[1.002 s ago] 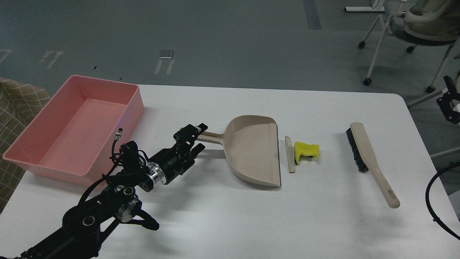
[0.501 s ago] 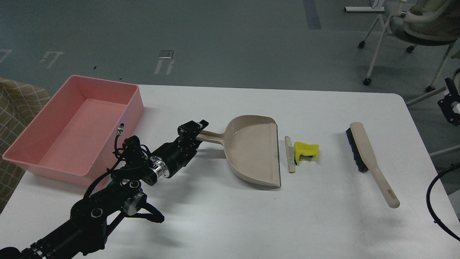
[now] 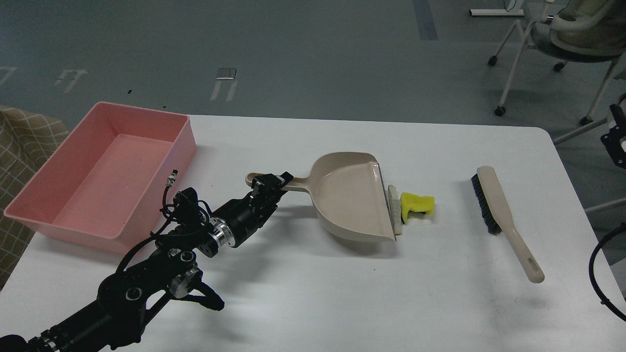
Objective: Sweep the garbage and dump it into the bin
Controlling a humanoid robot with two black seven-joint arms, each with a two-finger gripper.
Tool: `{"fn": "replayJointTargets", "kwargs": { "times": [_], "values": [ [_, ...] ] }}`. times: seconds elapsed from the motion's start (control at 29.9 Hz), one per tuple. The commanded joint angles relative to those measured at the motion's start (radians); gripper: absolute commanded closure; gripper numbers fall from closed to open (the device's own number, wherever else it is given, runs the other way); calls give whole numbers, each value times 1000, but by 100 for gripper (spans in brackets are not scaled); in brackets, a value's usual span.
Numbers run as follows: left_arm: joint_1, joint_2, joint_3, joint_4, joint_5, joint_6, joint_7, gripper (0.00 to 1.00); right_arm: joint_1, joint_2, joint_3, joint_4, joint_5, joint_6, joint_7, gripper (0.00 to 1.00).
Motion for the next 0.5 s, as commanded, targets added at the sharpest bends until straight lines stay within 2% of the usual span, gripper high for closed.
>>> {"fn": "replayJointTargets", "kwargs": {
  "times": [0.0,0.1,0.2,0.23,0.3,0.4,0.47],
  "values": [
    [-15,61,0,-50,0,3,-1,100,-7,-85,-9,25,-187,6,0,0],
    [-19,93,0,-66,9,3,-7,100,-33,-140,-9,76,-342,12,0,0],
    [-18,103,1,-66,29,2,-27,100,-126,-259,-10,168,-501,38,1,0],
    [-18,103,1,-66,29,2,-27,100,-127,-260,-10,168,-502,39,1,0],
    [-9,101,3,-66,44,3,-27,100,-233,-394,-9,252,-604,90,1,0],
    [-2,103,4,-66,78,3,-28,100,-308,-512,-43,297,-632,90,7,0],
    [-1,100,4,-66,86,3,-28,100,-309,-543,-90,306,-634,90,7,0]
  ]
}}
